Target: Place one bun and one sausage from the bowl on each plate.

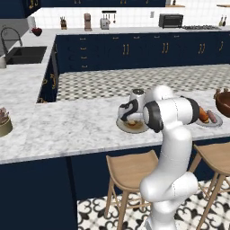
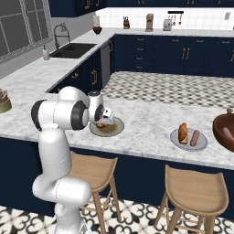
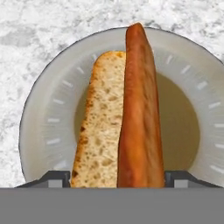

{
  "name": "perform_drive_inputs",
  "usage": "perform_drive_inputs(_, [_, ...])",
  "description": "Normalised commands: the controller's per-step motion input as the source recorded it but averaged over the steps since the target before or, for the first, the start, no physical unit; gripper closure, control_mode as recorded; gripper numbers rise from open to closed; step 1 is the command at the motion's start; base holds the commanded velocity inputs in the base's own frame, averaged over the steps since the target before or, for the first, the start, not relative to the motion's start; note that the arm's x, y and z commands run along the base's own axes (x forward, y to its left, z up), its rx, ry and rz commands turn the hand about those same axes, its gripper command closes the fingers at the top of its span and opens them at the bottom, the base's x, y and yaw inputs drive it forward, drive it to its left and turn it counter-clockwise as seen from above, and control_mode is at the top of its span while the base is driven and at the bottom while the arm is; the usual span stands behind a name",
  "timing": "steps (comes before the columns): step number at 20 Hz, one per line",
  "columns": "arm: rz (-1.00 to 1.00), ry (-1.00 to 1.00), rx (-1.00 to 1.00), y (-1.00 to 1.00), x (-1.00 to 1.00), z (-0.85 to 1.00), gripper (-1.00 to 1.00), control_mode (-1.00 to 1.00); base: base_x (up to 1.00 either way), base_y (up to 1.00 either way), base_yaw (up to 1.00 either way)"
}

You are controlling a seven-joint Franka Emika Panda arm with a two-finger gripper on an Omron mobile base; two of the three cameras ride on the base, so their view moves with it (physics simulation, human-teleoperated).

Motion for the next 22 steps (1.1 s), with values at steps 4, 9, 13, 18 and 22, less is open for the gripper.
perform_drive_inputs(4, [0.0, 0.0, 0.0, -0.04, -0.27, 0.29, -1.0, -1.0, 0.0, 0.0, 0.0])
perform_drive_inputs(9, [-0.01, -0.14, 0.0, -0.11, -0.82, 0.78, -1.0, -1.0, 0.0, 0.0, 0.0])
perform_drive_inputs(13, [0.0, -0.26, 0.0, -0.27, -1.0, 1.0, -1.0, -1.0, 0.0, 0.0, 0.0])
perform_drive_inputs(18, [-0.02, -0.11, 0.0, -0.2, -1.0, 1.0, -1.0, -1.0, 0.0, 0.0, 0.0])
perform_drive_inputs(22, [-0.04, 0.0, 0.0, -0.14, -1.0, 1.0, -1.0, -1.0, 0.0, 0.0, 0.0])
